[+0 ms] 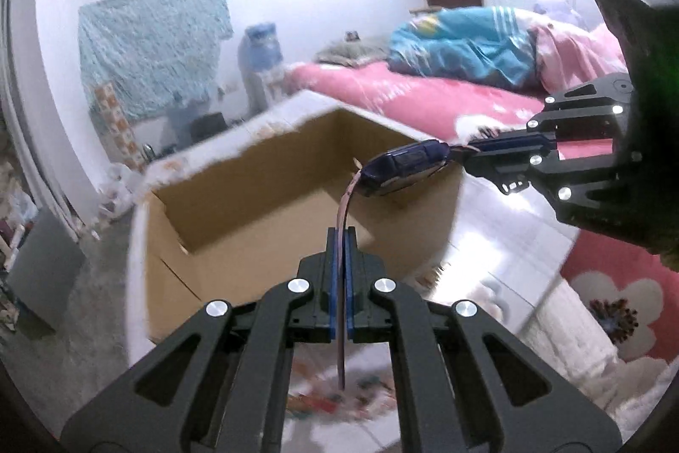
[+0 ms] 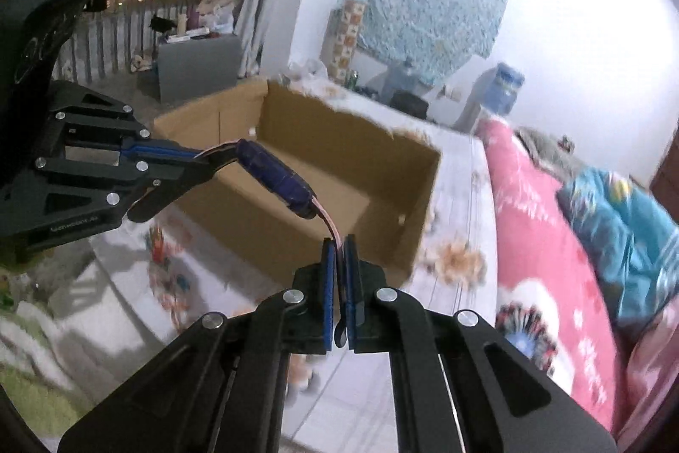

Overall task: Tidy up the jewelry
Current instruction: 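Carry the watch into the cardboard box and open both tools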

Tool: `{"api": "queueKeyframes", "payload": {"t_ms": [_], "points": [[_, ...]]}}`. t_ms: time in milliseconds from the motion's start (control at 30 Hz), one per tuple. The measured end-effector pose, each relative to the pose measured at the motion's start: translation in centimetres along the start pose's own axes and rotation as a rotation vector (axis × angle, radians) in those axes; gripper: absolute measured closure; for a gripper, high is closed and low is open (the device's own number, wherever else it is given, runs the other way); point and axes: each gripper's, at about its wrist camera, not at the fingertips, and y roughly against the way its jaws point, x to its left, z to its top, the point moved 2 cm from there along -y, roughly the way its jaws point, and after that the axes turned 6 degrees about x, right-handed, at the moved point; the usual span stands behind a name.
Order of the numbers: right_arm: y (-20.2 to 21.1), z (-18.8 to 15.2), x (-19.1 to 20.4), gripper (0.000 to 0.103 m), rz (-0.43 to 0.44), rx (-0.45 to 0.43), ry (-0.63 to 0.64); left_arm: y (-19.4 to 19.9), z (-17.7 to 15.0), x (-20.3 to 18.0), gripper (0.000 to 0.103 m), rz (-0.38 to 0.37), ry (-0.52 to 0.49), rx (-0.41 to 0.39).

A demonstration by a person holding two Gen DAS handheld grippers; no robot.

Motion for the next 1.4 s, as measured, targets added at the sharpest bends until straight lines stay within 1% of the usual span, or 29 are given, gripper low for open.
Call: {"api": "queueKeyframes", "payload": {"t_ms": [67, 133, 167, 200, 267, 300, 333, 433, 467, 500, 600, 633, 700, 733, 767, 800, 867, 967, 1033, 1100, 1167, 1233, 1267, 1300, 1333, 1400], "points": [[-0.9, 2.2, -0.2, 0.098, 0.018, 0.006, 0.021, -0.4, 1.4, 1.8, 0.101, 0.018, 0.024, 0.021], [-2.4, 4.0, -0.7, 0.098, 0.073, 0.038, 0.014, -1.7, 2.9, 4.0, 0.101, 0.025, 0.056, 0.069], [-4.2, 5.3, -1.2, 0.098, 0.123, 0.084, 0.001, -2.5, 3.5, 5.0, 0.101, 0.022, 0.073, 0.095], [-5.1, 5.9, -1.3, 0.098, 0.144, 0.107, -0.006, -3.5, 4.0, 6.0, 0.101, 0.015, 0.087, 0.129], [-8.8, 7.5, -2.2, 0.098, 0.223, 0.201, -0.040, -6.4, 4.9, 8.0, 0.101, 0.016, 0.107, 0.220], [-10.7, 8.2, -2.6, 0.098, 0.258, 0.247, -0.058, -8.4, 5.3, 9.1, 0.101, 0.009, 0.111, 0.280], [-12.6, 8.8, -2.9, 0.098, 0.290, 0.299, -0.074, -9.8, 5.5, 9.9, 0.101, 0.008, 0.115, 0.322], [-16.9, 9.7, -3.4, 0.098, 0.359, 0.414, -0.109, -14.3, 5.2, 12.2, 0.101, 0.007, 0.130, 0.465], [-18.8, 10.0, -3.7, 0.098, 0.382, 0.461, -0.123, -15.5, 5.2, 12.7, 0.101, 0.011, 0.136, 0.497], [-20.0, 10.1, -3.9, 0.098, 0.398, 0.487, -0.134, -17.0, 5.0, 13.3, 0.101, 0.009, 0.139, 0.540], [-23.8, 10.3, -4.4, 0.098, 0.429, 0.582, -0.167, -19.8, 4.6, 14.2, 0.100, 0.024, 0.138, 0.605], [-24.8, 10.3, -4.5, 0.098, 0.425, 0.598, -0.176, -20.3, 4.4, 14.4, 0.096, 0.027, 0.137, 0.617], [-26.4, 10.5, -4.9, 0.094, 0.405, 0.626, -0.187, -21.2, 4.6, 14.9, 0.094, 0.030, 0.150, 0.645], [-26.8, 10.6, -5.1, 0.093, 0.404, 0.635, -0.191, -21.3, 4.8, 15.0, 0.089, 0.034, 0.158, 0.646], [-27.1, 10.9, -5.3, 0.091, 0.396, 0.631, -0.198, -21.3, 5.1, 15.2, 0.087, 0.041, 0.162, 0.636], [-27.1, 11.2, -5.4, 0.087, 0.385, 0.617, -0.200, -21.2, 5.2, 15.2, 0.084, 0.044, 0.163, 0.630], [-26.9, 11.7, -5.5, 0.079, 0.374, 0.595, -0.197, -21.2, 5.5, 15.3, 0.084, 0.049, 0.173, 0.620], [-26.7, 12.3, -5.5, 0.077, 0.353, 0.565, -0.186, -21.0, 5.8, 15.3, 0.082, 0.047, 0.183, 0.590], [-26.6, 12.5, -5.6, 0.077, 0.354, 0.554, -0.187, -20.6, 6.1, 15.4, 0.075, 0.045, 0.191, 0.562], [-26.6, 12.4, -5.4, 0.077, 0.358, 0.554, -0.183, -19.9, 6.5, 15.4, 0.072, 0.050, 0.195, 0.527], [-26.6, 12.3, -4.9, 0.077, 0.367, 0.561, -0.183, -18.6, 6.8, 15.3, 0.066, 0.061, 0.191, 0.488], [-26.8, 12.2, -4.6, 0.077, 0.389, 0.571, -0.196, -16.9, 7.2, 15.1, 0.055, 0.078, 0.186, 0.443], [-27.1, 12.1, -4.4, 0.077, 0.394, 0.583, -0.207, -15.9, 7.2, 14.9, 0.052, 0.090, 0.182, 0.421], [-27.2, 12.1, -4.2, 0.078, 0.393, 0.588, -0.214, -15.1, 7.3, 14.8, 0.045, 0.101, 0.179, 0.409], [-27.2, 12.2, -4.1, 0.078, 0.394, 0.587, -0.220, -14.0, 7.2, 14.6, 0.039, 0.118, 0.177, 0.391], [-26.4, 12.4, -3.9, 0.077, 0.401, 0.570, -0.233, -11.9, 7.0, 14.2, 0.032, 0.156, 0.182, 0.364]]}}
